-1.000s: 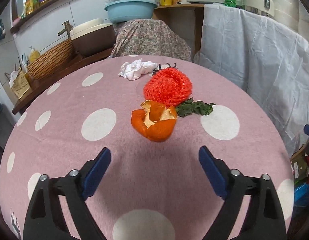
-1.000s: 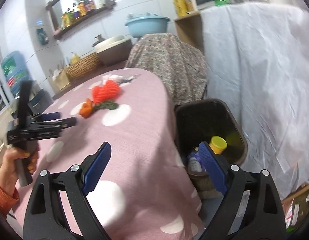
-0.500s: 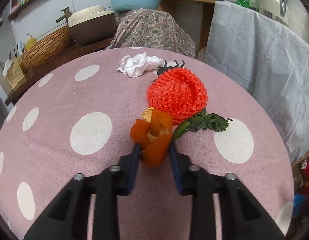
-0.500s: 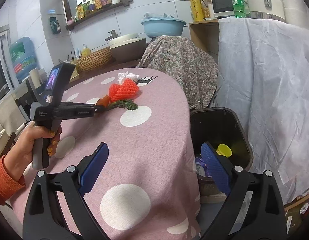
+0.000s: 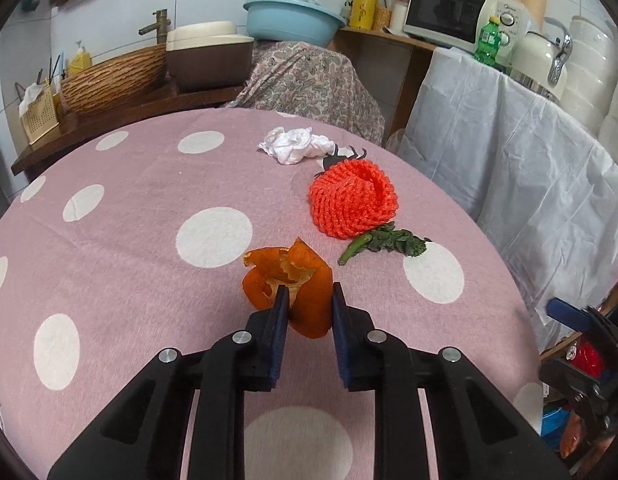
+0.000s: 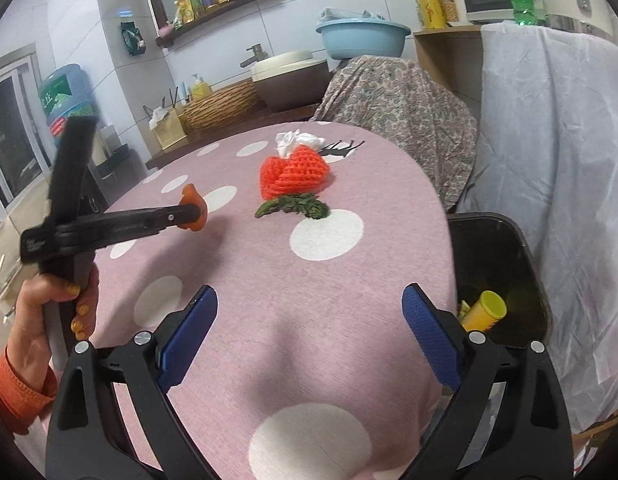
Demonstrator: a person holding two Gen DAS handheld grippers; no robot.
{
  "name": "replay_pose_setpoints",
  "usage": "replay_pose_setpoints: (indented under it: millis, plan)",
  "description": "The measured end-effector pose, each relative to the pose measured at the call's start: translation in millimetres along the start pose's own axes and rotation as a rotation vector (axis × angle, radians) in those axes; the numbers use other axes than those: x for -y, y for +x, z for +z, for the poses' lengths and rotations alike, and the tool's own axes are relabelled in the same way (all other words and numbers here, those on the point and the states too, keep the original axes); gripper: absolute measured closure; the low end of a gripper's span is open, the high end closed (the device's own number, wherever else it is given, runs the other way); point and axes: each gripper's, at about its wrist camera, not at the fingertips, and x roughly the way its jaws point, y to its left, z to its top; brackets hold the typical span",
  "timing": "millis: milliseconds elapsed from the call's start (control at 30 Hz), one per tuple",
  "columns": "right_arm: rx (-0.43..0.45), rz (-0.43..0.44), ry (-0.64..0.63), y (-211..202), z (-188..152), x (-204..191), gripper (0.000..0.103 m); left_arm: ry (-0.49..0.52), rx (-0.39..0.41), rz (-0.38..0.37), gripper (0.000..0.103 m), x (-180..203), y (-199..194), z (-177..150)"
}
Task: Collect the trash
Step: 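Grasp and lift the red foam net with the right gripper while the left holds the peel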
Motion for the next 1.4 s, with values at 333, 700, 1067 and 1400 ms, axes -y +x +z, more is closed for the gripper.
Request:
replay_pose_setpoints:
  millis: [333,700,1067,1400]
  plan:
    - [-0.056,0.004,-0.033,69,68,-23,0.011,-0.026,0.037,-0.021,0.082,1,-22,-14]
    - [-0.223,-0.035,0.033,171,115,-22,0.011,-0.034,0.035,-0.037,0.082,-5,-22,-14]
    - [-0.228,-0.05,0.012,193,115,-23,0.067,-0.048,0.036,-0.045,0.082,-11,-20,-16]
    - [-0.072,0.015,-0.029,136,126,-38,0.075,-0.038,0.053,-0.029,0.083,-8,-29,-13]
